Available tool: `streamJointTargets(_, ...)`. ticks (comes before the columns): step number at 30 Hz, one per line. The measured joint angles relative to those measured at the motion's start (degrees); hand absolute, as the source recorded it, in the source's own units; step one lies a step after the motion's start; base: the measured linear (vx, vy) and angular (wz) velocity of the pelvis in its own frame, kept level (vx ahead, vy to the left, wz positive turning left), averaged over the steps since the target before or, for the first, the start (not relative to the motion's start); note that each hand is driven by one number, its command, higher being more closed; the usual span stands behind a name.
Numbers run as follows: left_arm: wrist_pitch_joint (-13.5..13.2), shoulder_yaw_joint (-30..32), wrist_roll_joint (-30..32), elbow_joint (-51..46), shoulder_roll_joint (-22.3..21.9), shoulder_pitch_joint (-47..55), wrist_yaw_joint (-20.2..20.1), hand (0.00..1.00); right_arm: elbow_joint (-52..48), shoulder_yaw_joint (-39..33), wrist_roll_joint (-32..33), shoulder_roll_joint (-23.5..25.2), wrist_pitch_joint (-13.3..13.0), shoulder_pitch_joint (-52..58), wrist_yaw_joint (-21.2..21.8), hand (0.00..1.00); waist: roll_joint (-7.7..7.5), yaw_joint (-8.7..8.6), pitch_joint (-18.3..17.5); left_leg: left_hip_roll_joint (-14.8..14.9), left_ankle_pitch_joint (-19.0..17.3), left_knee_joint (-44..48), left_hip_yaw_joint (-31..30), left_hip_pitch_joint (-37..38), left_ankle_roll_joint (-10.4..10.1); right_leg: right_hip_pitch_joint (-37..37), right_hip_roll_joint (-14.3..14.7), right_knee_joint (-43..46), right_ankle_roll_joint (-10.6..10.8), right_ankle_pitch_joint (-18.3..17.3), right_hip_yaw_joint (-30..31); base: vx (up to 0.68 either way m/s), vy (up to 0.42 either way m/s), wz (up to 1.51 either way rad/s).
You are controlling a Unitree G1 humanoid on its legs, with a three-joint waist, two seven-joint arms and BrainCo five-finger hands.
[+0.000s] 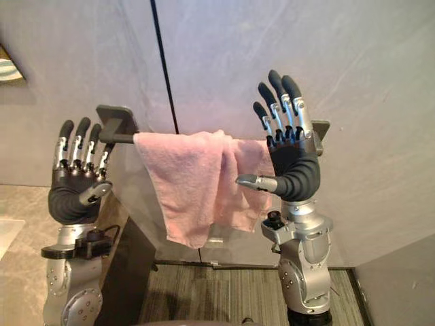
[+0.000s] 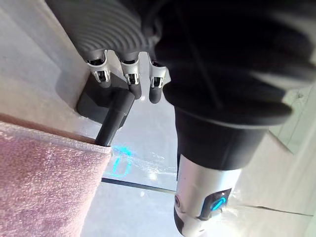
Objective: Organize washtable
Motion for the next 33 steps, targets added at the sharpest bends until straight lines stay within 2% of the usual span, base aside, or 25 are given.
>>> streamJointTargets(5, -0.1, 0.0, 2.8, 0.0, 1.3, 0.7, -1.4, 0.0, 1.8, 0.0, -0.5, 0.0, 0.0, 0.2, -0.1, 0.0, -0.27, -0.09, -0.4, -0.9, -0.4, 0.4, 0.1, 0.0, 0.6, -0.1, -1.0, 0.6, 0.1, -0.1, 0.0, 0.0, 0.006, -0.01)
streamJointTargets(8, -0.2, 0.2, 6.7, 0.0, 1.0, 1.6, -1.5, 0.0, 2.0, 0.0, -2.7, -0.1, 0.1, 0.8, -0.2, 0.0, -0.23, -0.1, -1.6, -1.1, -0.4, 0.4, 0.0, -0.3, 0.7, -0.1, -1.2, 0.6, 0.2, -0.1, 0.0, 0.0, 0.0, 0.0)
streamJointTargets(13, -1.3, 0.6, 15.2, -0.6, 0.4, 3.6, -2.9, 0.0, 2.0, -0.2, -4.4, -0.1, 0.1, 1.0, -0.2, 0.0, -0.53, -0.08, -2.2, -1.3, -0.4, 0.4, -0.7, -0.3, 0.7, 0.0, -1.6, 1.3, 2.3, -1.6, -0.4, -0.02, -0.056, 0.06)
streamJointTargets(14, -1.5, 0.8, 18.0, -1.0, -0.5, 4.1, -3.5, 0.0, 2.0, -0.2, -4.9, -0.1, 0.2, 1.2, -0.3, 0.0, -0.24, -0.28, -2.3, -1.2, -0.4, 0.4, -1.1, -0.2, 0.7, 0.0, -1.5, 1.5, 2.6, -1.8, -0.5, -0.05, -0.073, 0.06)
streamJointTargets(18, -1.9, 4.7, 21.7, -2.4, -3.6, 4.5, -2.1, 0.0, 2.0, -0.8, -4.9, -1.2, 0.2, 1.3, -0.4, 0.0, 0.98, -0.41, -2.9, -0.8, -0.4, 0.2, -1.6, -0.2, 0.7, 0.1, -1.0, 1.5, 2.6, -1.8, -0.6, -0.06, -0.064, 0.02)
streamJointTargets(25, -4.1, 11.2, 23.9, -7.5, -5.4, 4.5, 1.3, 0.0, 2.0, -1.7, -4.8, -1.0, 0.2, 2.8, -0.7, 0.0, 0.69, -0.29, -3.0, -0.3, 0.0, -0.7, -2.0, -0.2, 0.2, 0.2, -0.5, 1.5, 2.5, -1.9, -0.8, -0.06, -0.054, 0.02)
streamJointTargets(29, -4.5, 12.0, 23.8, -10.0, -6.0, 4.5, 1.2, 0.0, 2.0, -1.8, -4.8, -0.9, 0.2, 2.8, -0.7, 0.0, 0.06, -0.29, -3.2, -0.3, 0.1, -0.6, -2.0, 0.0, 0.2, 0.1, -0.5, 1.5, 2.5, -1.9, -1.0, 0.0, 0.0, 0.0)
streamJointTargets(33, -4.9, 11.8, 19.8, -11.7, -6.0, 4.4, -0.6, 0.0, 2.0, -1.8, -4.8, -0.9, 0.2, 2.8, -0.6, 0.0, -0.38, -0.35, -3.2, -0.4, 0.1, -0.6, -2.0, 0.1, 0.2, 0.2, -0.6, 1.5, 2.5, -1.9, -1.0, -0.01, -0.006, 0.0)
